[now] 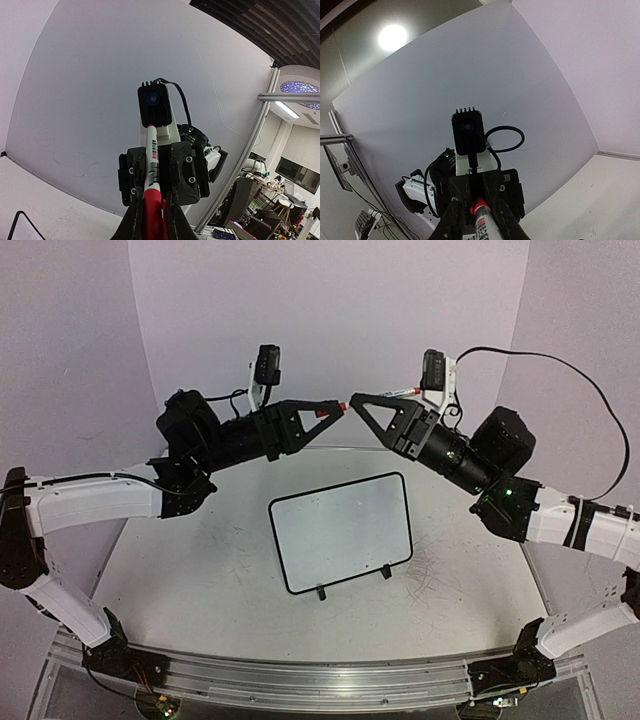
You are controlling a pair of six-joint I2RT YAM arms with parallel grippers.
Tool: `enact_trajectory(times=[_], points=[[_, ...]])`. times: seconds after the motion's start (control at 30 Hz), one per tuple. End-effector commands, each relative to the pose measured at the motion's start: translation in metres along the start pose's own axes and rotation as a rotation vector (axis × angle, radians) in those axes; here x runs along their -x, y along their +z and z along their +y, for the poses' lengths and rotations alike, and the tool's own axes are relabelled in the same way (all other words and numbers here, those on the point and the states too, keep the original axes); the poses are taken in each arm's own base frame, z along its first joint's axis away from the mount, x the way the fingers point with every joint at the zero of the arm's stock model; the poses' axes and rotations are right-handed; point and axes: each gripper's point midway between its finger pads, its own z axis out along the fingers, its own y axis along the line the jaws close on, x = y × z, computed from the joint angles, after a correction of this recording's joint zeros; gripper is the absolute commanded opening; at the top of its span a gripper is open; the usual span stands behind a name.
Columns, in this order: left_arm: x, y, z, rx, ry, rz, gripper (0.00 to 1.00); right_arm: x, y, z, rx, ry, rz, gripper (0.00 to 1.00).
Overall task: Write a sentence on the whiteboard
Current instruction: Open the pen cap at the center of the board.
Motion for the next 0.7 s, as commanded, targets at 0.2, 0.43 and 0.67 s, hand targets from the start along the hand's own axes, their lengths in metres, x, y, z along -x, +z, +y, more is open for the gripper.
enact_trajectory(times=[0.2,0.43,0.67], points=[[0.002,0.003,-0.006,-0.038,-0.003,-0.002,0.00,0.023,0.008,0.022,0.087,-0.013,-0.050,0.11],[0.001,-0.002,-0.003,-0.014,-0.019,-0.010,0.00,0.025,0.001,0.016,0.064,-0.014,-0.064,0.00],[0.017,-0.055,0.024,0.154,-0.030,-0.090,0.00,0.066,-0.060,-0.030,-0.106,-0.002,-0.193,0.00]])
